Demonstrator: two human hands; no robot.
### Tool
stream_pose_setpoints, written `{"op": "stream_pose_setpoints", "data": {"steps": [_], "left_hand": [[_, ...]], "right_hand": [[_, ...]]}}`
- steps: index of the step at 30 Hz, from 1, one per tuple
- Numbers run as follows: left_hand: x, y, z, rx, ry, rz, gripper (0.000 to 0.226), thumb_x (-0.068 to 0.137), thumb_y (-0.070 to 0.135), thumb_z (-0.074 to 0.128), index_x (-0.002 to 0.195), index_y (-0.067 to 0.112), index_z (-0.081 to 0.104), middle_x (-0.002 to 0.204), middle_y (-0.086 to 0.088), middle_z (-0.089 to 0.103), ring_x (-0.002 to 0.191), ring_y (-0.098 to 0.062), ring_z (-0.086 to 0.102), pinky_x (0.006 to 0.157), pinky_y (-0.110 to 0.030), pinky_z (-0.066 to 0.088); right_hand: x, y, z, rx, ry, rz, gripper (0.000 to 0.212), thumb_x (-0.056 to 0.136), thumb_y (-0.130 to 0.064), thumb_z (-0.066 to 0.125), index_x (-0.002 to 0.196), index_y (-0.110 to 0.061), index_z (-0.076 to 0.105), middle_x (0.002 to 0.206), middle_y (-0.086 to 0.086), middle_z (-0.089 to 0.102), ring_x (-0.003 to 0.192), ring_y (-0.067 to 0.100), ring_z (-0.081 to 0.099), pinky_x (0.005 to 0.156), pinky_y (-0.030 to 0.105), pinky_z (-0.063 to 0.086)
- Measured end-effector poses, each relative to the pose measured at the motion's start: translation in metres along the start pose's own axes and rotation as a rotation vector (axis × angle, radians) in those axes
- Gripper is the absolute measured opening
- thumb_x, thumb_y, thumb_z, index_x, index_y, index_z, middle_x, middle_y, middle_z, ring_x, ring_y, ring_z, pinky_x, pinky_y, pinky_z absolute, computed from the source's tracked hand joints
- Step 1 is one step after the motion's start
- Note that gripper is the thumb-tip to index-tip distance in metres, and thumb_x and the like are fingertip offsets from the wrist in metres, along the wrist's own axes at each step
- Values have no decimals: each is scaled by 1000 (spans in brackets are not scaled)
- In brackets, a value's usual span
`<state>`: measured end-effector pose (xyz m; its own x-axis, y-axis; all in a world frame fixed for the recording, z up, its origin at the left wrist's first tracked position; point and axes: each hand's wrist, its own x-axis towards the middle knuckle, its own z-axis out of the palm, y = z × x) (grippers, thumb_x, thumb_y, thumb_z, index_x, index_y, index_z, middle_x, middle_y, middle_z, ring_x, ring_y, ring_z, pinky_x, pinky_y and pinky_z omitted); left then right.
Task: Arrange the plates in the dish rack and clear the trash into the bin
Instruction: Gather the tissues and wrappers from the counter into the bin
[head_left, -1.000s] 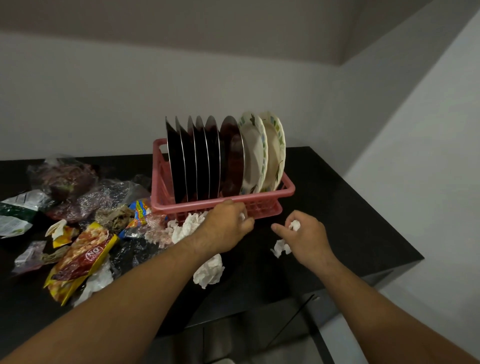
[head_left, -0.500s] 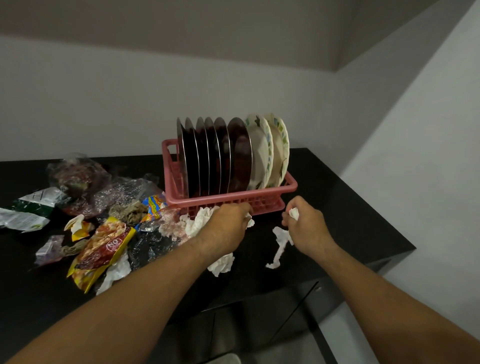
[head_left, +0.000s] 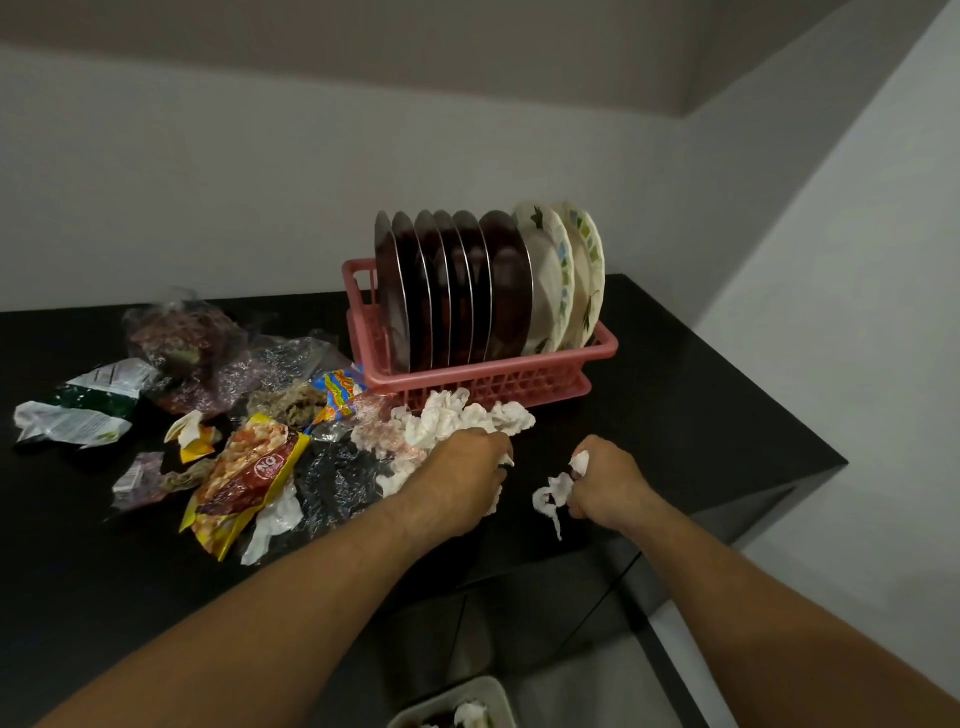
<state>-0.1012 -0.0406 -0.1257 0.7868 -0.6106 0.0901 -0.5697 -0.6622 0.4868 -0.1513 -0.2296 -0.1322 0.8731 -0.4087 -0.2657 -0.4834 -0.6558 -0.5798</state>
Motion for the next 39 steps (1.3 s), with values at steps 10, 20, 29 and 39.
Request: {"op": "stream_pose_setpoints", "data": {"steps": [10, 20, 29, 39], "left_hand": [[-20, -9, -4, 16, -19, -3, 18, 99, 23, 45, 109, 19, 59, 101, -5, 62, 88, -19, 58, 75, -34, 51], [-39, -6, 4, 41, -3, -20, 18, 99, 22, 47, 108, 14, 60, 102, -6, 63, 91, -22, 60, 74, -33, 49], [-49, 17, 10, -15, 48, -34, 20, 99, 25, 48, 116, 19, 56, 103, -6, 65, 92, -22, 62, 76, -35, 51], [-85, 46, 29, -108, 125, -111, 30, 94, 49, 50, 82, 22, 50, 72, 5, 55, 65, -12, 54, 53, -28, 36]], "right_hand": [[-17, -3, 22, 36, 56, -131, 29, 93, -18, 67, 119, -26, 59, 118, 4, 59, 82, 6, 57, 58, 12, 41], [-36, 1, 49, -343, -24, -57, 31, 103, -24, 50, 131, -11, 52, 128, 10, 48, 105, 21, 56, 89, 34, 52], [-60, 15, 26, -186, 18, -174, 11, 101, -19, 51, 107, -11, 55, 103, 8, 60, 85, 18, 61, 70, 32, 54], [-86, 37, 17, -3, 171, -347, 18, 87, -15, 66, 86, -27, 53, 93, -9, 52, 77, 5, 54, 58, 13, 35]]}}
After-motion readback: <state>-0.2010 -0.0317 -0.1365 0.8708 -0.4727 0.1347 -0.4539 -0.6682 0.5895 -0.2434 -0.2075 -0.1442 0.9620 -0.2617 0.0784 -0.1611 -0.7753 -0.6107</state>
